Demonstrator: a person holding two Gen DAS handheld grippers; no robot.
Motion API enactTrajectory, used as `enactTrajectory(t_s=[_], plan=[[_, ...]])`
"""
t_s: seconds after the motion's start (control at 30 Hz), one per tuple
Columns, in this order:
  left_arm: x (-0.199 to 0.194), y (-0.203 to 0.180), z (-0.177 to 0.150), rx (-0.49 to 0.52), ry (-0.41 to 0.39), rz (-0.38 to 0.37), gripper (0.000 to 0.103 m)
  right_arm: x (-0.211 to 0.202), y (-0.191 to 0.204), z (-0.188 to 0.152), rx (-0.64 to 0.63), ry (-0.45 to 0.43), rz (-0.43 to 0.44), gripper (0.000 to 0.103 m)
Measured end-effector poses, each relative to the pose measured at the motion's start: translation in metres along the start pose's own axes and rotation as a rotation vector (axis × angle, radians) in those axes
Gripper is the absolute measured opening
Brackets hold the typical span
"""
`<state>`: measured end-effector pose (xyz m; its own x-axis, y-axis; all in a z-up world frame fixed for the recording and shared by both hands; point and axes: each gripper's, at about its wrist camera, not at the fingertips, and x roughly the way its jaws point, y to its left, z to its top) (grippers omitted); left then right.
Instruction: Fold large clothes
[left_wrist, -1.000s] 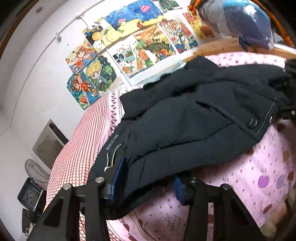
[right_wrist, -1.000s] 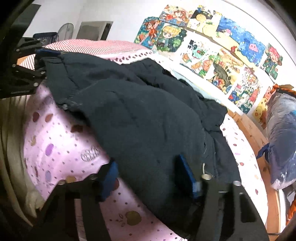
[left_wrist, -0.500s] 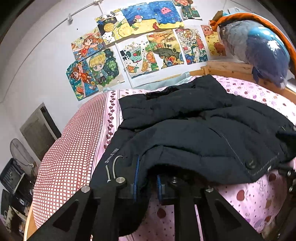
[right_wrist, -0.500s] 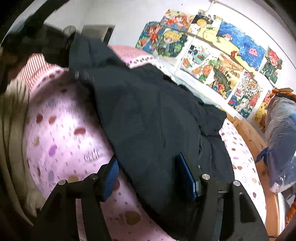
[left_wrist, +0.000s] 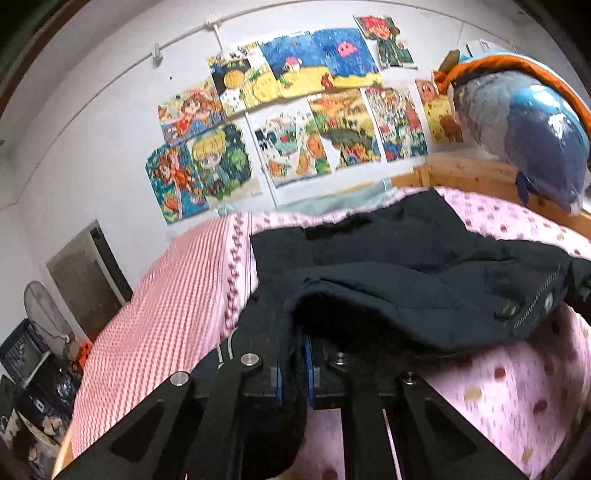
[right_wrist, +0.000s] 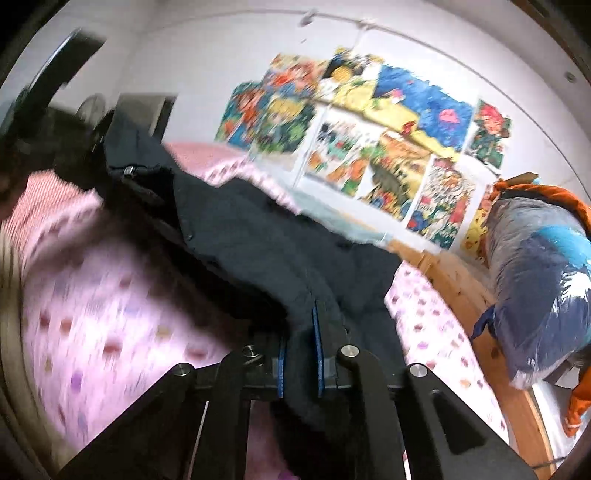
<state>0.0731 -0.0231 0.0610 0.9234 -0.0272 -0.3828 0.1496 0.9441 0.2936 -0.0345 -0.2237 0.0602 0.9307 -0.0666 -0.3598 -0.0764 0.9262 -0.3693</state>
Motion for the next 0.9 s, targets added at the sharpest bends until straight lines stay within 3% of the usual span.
enactTrajectory(t_s=[0.23, 0.47, 0.9], plan=[[0.037, 0.011, 0.052, -0.020, -0.066, 0.037, 0.008, 0.052, -0.028, 0.051, 0.016, -0.103, -0.089, 0.008], [0.095, 0.016, 0.091, -0.026, -0.053, 0.062, 0.008, 0.125, -0.052, 0.095, 0.046, -0.121, -0.128, 0.008], [0.198, 0.011, 0.124, -0.023, 0.028, 0.069, 0.008, 0.237, -0.055, 0.114, 0.038, -0.081, -0.185, 0.007]])
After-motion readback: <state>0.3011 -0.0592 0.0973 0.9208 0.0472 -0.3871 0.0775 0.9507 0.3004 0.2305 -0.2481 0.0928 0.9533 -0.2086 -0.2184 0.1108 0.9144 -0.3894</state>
